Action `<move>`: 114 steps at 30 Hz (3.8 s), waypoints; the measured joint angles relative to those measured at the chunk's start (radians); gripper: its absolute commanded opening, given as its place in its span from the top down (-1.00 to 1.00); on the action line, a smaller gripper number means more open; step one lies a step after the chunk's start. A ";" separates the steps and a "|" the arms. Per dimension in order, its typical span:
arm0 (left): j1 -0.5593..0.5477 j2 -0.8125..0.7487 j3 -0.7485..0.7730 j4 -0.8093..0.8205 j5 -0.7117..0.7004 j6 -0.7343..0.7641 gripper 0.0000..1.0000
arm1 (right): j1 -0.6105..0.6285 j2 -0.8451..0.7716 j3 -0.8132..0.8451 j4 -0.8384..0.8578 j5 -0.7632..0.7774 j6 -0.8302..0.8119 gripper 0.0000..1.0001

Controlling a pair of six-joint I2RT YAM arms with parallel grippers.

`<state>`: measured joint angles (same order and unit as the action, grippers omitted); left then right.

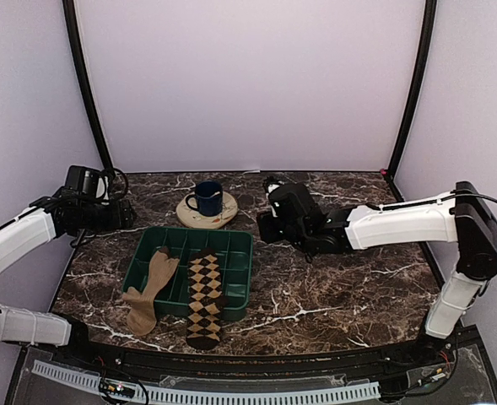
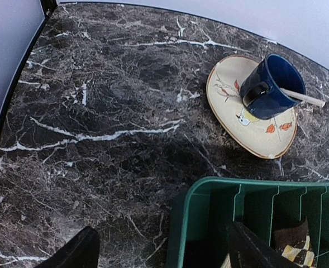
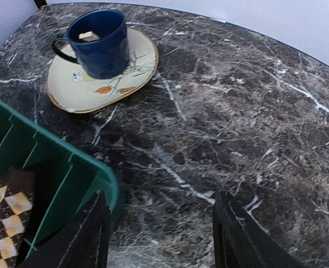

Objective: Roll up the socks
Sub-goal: Move the storage box to the center of the board.

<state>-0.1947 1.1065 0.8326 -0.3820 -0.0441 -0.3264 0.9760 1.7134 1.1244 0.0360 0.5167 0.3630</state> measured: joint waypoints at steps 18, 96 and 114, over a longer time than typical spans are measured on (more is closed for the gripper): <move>0.000 0.047 0.003 -0.048 0.048 -0.011 -0.52 | 0.092 0.219 0.283 -0.330 -0.064 0.401 0.12; -0.134 0.093 0.031 -0.027 0.122 -0.012 -0.51 | -0.592 0.264 0.256 -0.506 -0.077 0.209 0.67; -0.343 0.293 0.066 0.150 0.200 0.011 -0.54 | -0.664 0.613 0.797 -0.544 -0.140 0.019 0.61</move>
<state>-0.5377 1.3994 0.8989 -0.2325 0.1562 -0.3149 0.3122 2.3264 1.9217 -0.5076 0.3767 0.3820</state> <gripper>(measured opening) 0.767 0.188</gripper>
